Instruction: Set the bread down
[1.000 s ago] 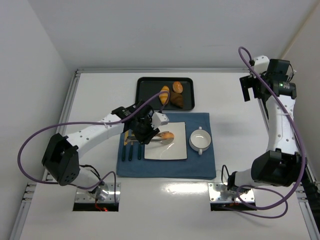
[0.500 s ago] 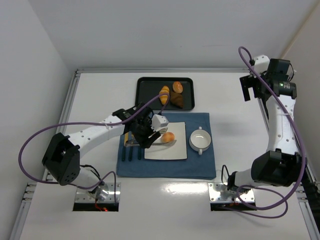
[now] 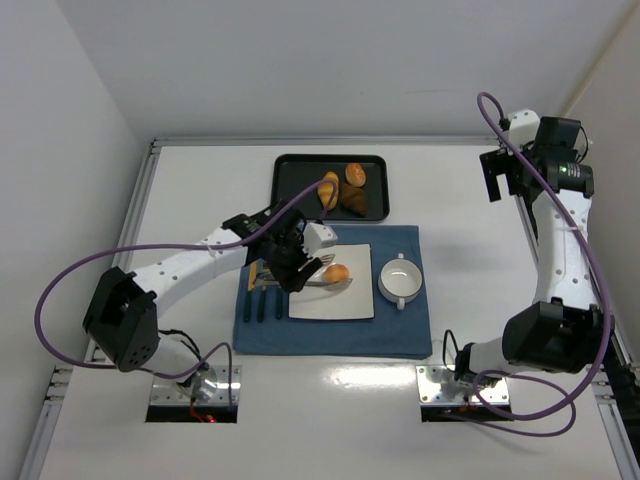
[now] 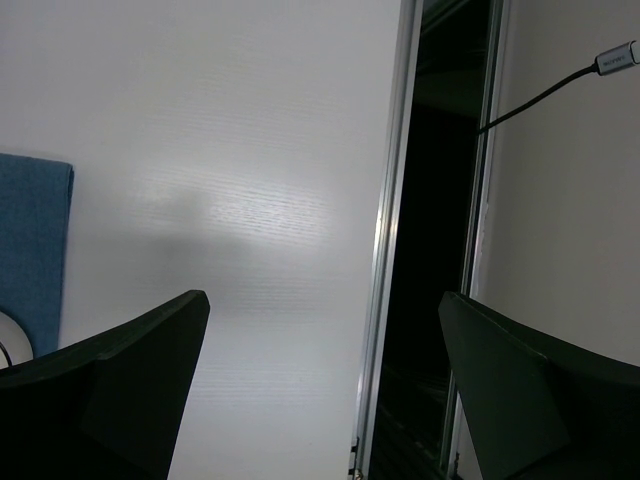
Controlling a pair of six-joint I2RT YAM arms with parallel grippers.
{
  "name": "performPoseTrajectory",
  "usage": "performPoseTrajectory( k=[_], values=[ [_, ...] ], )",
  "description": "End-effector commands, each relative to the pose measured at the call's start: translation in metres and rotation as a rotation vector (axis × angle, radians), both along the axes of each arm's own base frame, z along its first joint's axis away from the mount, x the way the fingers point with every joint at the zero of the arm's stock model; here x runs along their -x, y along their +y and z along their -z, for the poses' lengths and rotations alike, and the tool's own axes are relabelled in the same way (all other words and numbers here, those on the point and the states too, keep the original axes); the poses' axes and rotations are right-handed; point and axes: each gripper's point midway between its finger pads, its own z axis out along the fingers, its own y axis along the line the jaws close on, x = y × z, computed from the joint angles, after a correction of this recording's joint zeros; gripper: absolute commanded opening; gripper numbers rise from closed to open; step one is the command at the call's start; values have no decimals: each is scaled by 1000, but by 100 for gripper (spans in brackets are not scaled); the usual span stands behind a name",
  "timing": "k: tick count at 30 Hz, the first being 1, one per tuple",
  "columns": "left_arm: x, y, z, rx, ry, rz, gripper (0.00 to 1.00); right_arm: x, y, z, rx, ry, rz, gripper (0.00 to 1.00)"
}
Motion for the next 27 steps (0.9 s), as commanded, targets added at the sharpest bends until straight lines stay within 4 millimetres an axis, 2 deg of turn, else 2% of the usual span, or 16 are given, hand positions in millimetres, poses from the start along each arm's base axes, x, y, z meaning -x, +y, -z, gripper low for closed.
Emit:
performPoseTrajectory(
  k=[1, 14, 19, 21, 23, 27],
  values=[
    [-12, -14, -40, 109, -78, -12, 58, -10, 0, -19, 15, -59, -6, 100],
    [-14, -15, -45, 130, -73, -19, 58, -10, 0, -19, 15, -59, -6, 100],
    [-37, -7, -72, 180, -118, -88, 58, -10, 0, -19, 15, -59, -6, 100],
    [-40, -6, -79, 191, -127, -83, 58, -10, 0, -19, 15, -59, -6, 100],
    [-46, -2, -83, 201, -132, -104, 58, -11, -1, -15, 13, -49, -6, 100],
    [-52, 8, -89, 209, -151, -133, 58, -15, -2, -19, 15, -59, -6, 100]
  ],
)
